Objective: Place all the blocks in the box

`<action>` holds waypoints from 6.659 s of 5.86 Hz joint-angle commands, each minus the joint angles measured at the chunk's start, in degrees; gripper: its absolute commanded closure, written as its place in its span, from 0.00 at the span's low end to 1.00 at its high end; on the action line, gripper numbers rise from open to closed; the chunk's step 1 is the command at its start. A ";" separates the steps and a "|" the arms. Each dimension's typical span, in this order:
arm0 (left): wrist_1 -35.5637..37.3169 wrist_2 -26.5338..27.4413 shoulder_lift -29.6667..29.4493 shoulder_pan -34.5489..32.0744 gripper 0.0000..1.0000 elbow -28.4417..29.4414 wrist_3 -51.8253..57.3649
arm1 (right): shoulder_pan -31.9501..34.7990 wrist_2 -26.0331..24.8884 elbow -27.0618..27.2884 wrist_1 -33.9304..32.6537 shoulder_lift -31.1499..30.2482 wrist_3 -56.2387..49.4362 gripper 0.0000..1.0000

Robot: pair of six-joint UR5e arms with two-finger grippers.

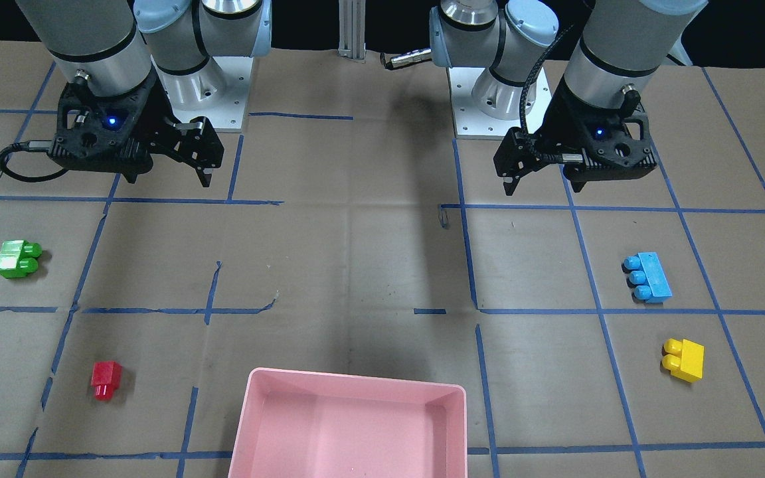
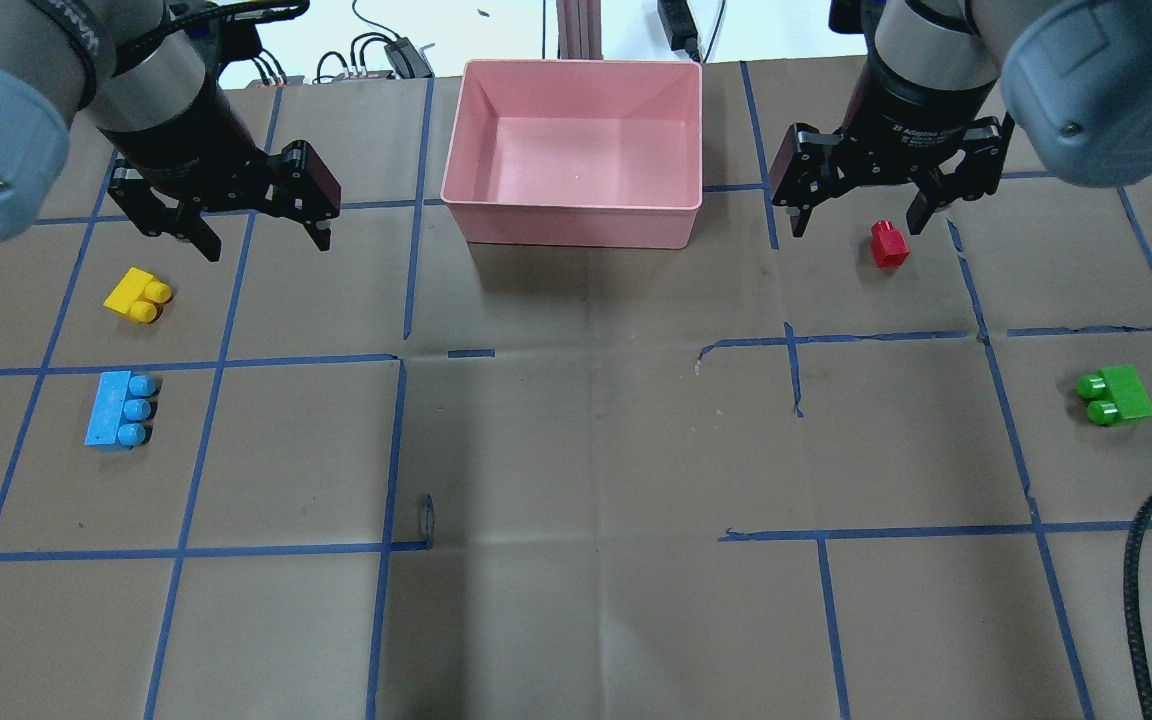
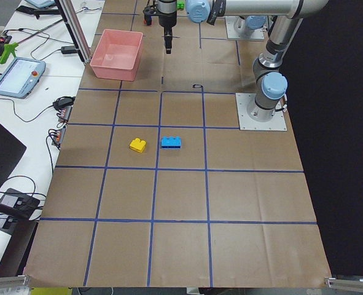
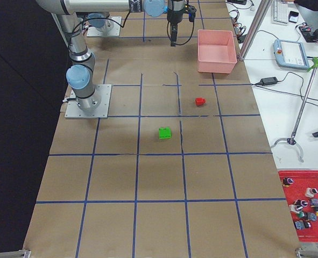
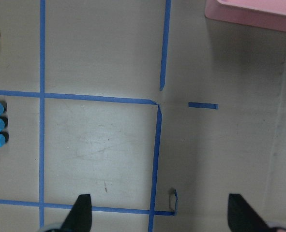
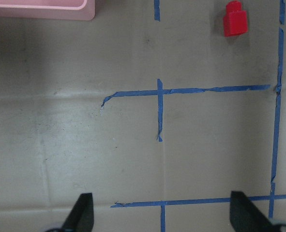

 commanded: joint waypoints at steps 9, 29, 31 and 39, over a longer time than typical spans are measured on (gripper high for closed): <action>0.13 0.35 0.48 21.77 0.00 -2.56 21.34 | -0.01 -0.22 0.37 0.01 0.06 -0.21 0.00; 38.64 -1.85 -22.55 35.74 0.25 -20.59 35.51 | -41.76 -1.71 27.71 -42.97 14.91 -42.31 0.04; 38.55 -0.98 -22.11 35.66 0.60 -20.50 35.42 | -41.76 -1.81 27.71 -42.97 16.31 -43.54 0.05; -1.66 -1.75 -31.01 19.88 0.79 31.51 27.74 | -41.59 -7.85 27.19 -41.75 15.62 -45.11 0.81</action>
